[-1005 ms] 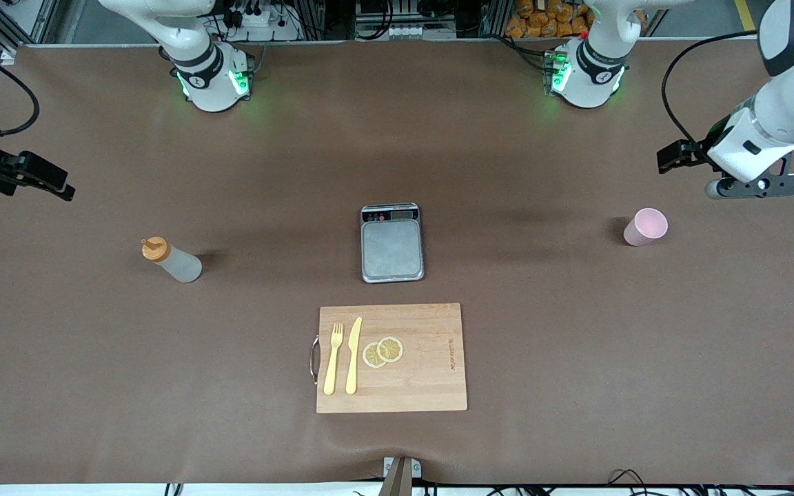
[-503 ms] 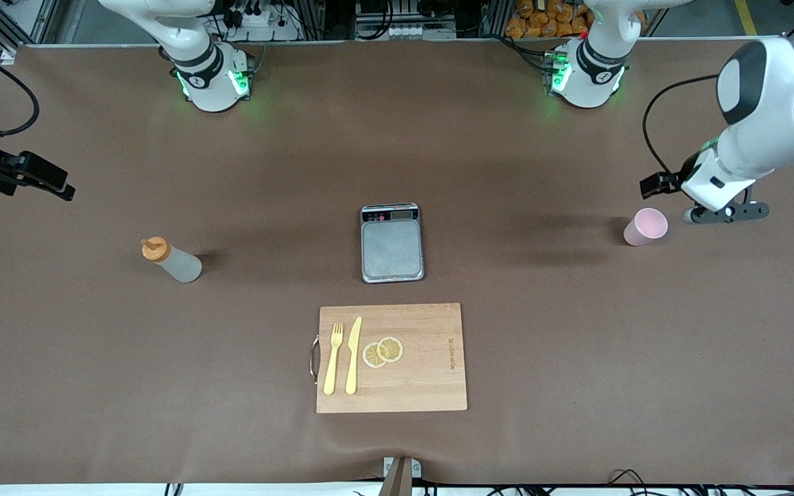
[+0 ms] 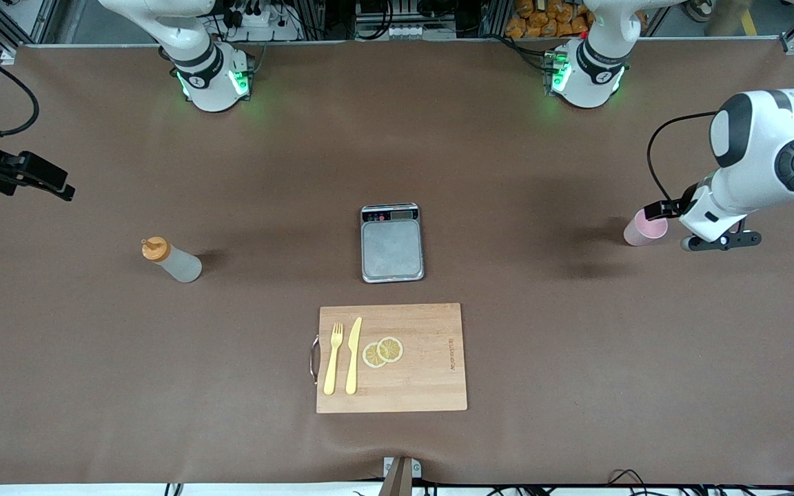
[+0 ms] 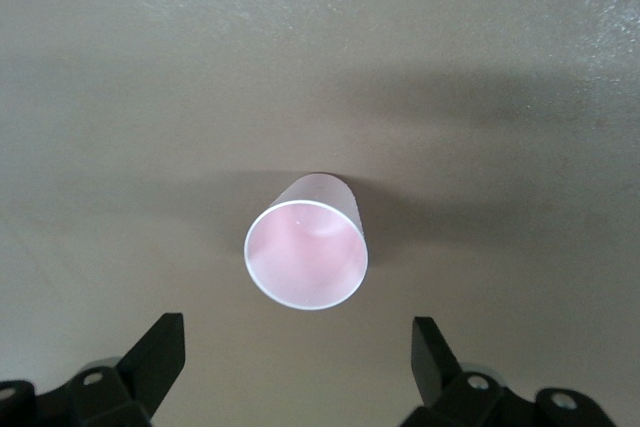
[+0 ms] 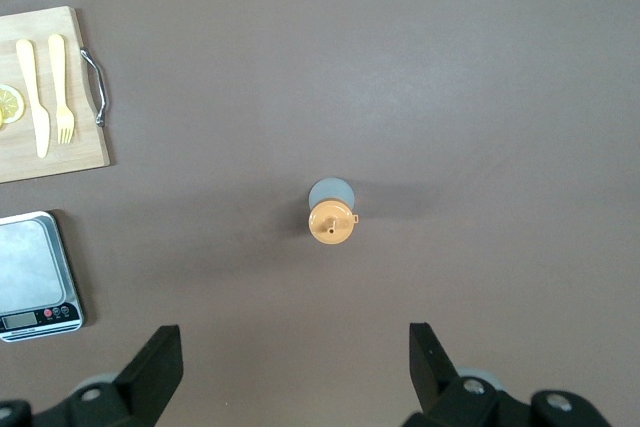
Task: Add sauce to pink cup with both arms
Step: 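Close the left gripper on the pink cup and lift it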
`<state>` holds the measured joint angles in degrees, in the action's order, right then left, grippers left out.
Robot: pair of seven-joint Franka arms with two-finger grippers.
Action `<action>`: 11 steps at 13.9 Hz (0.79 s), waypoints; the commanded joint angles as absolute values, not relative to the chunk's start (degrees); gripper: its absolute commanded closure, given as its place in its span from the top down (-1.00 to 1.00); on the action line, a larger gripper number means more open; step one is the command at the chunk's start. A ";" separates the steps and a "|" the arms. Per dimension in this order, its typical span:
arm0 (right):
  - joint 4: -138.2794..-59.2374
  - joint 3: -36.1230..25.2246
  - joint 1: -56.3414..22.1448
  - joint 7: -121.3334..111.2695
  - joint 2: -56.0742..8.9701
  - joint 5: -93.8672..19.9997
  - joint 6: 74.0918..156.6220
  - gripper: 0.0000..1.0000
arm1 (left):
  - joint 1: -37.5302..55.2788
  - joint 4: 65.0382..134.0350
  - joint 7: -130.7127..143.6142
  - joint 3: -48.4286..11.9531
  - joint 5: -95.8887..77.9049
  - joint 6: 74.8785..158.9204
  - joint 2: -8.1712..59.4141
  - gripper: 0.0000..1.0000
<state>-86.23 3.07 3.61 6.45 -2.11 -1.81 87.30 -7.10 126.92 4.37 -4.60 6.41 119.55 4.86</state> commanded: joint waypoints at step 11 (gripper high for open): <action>-85.78 3.69 4.39 6.94 -2.37 -2.72 86.84 1.00 | -7.38 131.31 5.45 -5.10 7.56 131.48 14.67 1.00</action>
<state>-86.23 3.07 3.62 6.45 -2.13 -1.81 87.27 -7.10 130.86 4.53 -4.65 6.41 130.50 14.09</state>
